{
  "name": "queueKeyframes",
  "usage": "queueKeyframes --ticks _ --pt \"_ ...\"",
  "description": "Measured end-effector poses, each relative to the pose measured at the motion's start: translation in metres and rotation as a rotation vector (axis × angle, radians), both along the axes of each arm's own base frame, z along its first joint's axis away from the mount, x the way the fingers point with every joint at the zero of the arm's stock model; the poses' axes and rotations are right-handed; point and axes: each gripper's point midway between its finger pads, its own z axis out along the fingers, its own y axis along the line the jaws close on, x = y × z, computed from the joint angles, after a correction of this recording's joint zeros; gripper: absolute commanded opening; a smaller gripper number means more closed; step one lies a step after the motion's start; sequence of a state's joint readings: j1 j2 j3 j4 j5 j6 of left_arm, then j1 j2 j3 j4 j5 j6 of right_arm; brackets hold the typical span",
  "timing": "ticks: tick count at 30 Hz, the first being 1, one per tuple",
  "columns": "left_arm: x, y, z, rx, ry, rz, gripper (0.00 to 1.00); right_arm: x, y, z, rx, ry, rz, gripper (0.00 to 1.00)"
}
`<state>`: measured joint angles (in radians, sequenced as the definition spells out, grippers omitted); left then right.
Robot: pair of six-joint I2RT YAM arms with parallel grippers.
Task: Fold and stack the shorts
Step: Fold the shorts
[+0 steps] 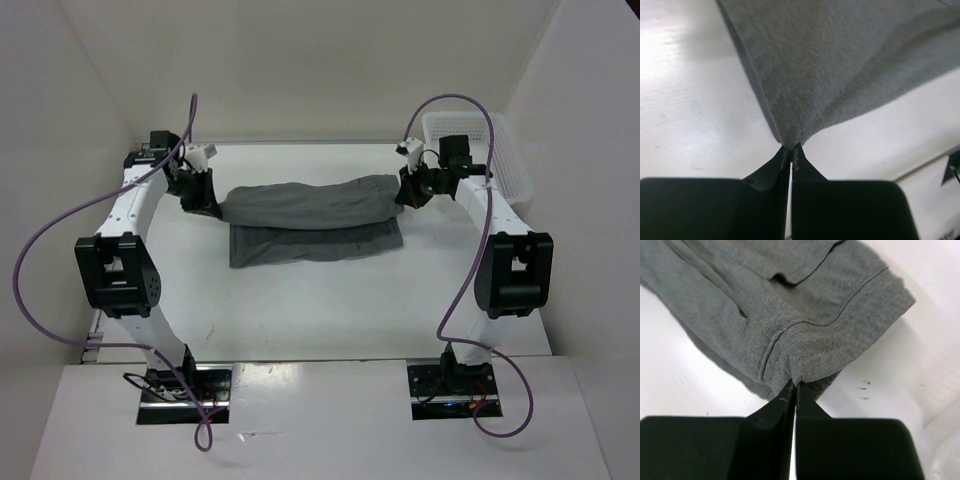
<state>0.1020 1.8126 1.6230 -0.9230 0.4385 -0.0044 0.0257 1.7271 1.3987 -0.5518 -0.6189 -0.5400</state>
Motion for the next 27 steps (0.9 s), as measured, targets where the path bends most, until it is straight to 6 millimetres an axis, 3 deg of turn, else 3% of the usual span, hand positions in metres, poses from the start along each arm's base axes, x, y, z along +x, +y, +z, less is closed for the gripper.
queueKeyframes --ticks 2,4,6,11,14,17,19,20,21,22,23,27 --pt "-0.014 -0.011 0.003 -0.011 0.013 -0.025 0.00 -0.005 0.000 -0.004 -0.013 0.010 0.025 0.00" --pt "-0.036 -0.021 -0.009 -0.023 0.077 -0.047 0.00 -0.013 0.000 -0.011 -0.024 0.026 0.054 0.00" --pt "-0.061 -0.029 -0.031 -0.031 0.175 -0.068 0.00 -0.022 -0.002 -0.023 -0.044 0.046 0.080 0.00" --pt "-0.120 -0.034 -0.098 -0.004 0.429 -0.086 0.00 -0.062 -0.016 -0.078 -0.134 0.174 0.104 0.00" --pt "-0.132 -0.029 -0.125 0.027 0.508 -0.083 0.00 -0.071 -0.021 -0.091 -0.161 0.205 0.102 0.00" --pt "-0.128 -0.027 -0.133 0.040 0.506 -0.081 0.00 -0.069 -0.025 -0.093 -0.180 0.200 0.084 0.00" --pt "-0.125 -0.027 -0.132 0.040 0.496 -0.081 0.02 -0.065 -0.026 -0.094 -0.185 0.192 0.066 0.14" --pt "-0.123 -0.027 -0.132 0.041 0.489 -0.081 0.03 -0.064 -0.027 -0.095 -0.188 0.190 0.056 0.25" --pt "-0.121 -0.026 -0.132 0.045 0.482 -0.080 0.06 -0.063 -0.028 -0.096 -0.191 0.192 0.042 0.46" --pt "-0.120 -0.025 -0.133 0.049 0.479 -0.079 0.13 -0.062 -0.030 -0.097 -0.198 0.194 0.028 0.55" --pt "-0.120 -0.024 -0.133 0.056 0.477 -0.079 0.17 -0.061 -0.031 -0.098 -0.200 0.194 0.014 0.62" --pt "-0.120 -0.021 -0.135 0.078 0.477 -0.075 0.33 -0.057 -0.033 -0.100 -0.205 0.181 -0.011 0.70"
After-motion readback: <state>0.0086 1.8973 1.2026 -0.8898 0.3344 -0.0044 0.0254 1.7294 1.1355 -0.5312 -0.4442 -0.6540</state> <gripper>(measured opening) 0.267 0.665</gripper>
